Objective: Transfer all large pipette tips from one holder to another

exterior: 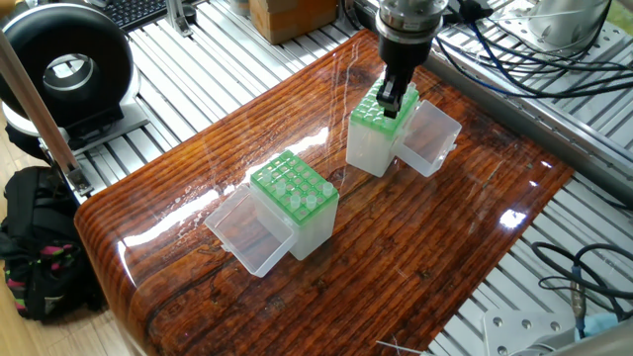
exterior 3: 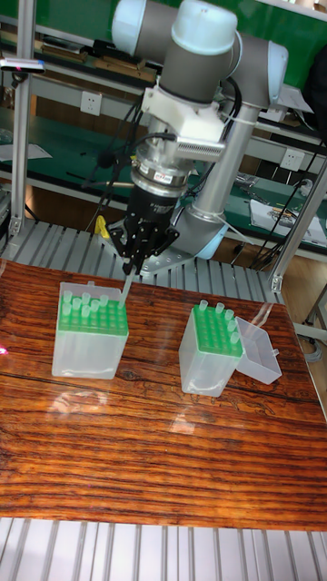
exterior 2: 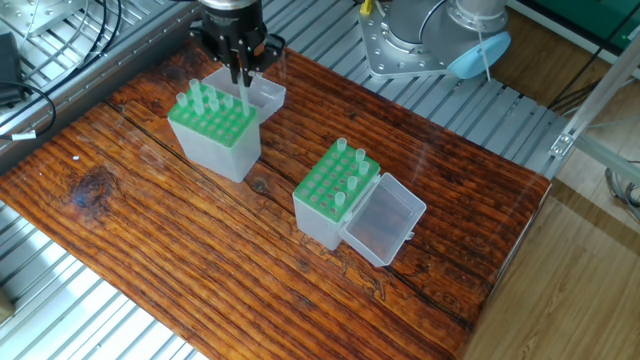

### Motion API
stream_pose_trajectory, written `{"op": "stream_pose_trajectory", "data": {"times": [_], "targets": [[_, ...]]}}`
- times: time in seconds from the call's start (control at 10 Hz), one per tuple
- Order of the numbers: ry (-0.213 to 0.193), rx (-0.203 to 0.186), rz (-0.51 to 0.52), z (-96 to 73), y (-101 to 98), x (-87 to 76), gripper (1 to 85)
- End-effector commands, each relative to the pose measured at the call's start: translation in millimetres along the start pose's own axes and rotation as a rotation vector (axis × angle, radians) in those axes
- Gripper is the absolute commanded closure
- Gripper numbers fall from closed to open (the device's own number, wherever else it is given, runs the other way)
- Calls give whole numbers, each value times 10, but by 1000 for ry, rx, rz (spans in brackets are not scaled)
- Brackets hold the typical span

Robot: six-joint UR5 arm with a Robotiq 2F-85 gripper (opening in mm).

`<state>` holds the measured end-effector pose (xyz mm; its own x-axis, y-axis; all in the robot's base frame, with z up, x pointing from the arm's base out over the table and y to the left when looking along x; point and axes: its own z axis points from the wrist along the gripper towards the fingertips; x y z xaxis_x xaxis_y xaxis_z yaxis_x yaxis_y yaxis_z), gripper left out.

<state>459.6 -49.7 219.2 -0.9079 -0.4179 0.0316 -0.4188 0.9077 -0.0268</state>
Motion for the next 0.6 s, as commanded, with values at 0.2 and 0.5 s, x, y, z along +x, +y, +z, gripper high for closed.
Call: {"op": "stream_pose_trajectory", "data": {"times": [0.2, 0.5], "targets": [[-6, -6, -18, -207, 62, 26, 680], [7, 8, -16, -342, 89, 52, 697]]}}
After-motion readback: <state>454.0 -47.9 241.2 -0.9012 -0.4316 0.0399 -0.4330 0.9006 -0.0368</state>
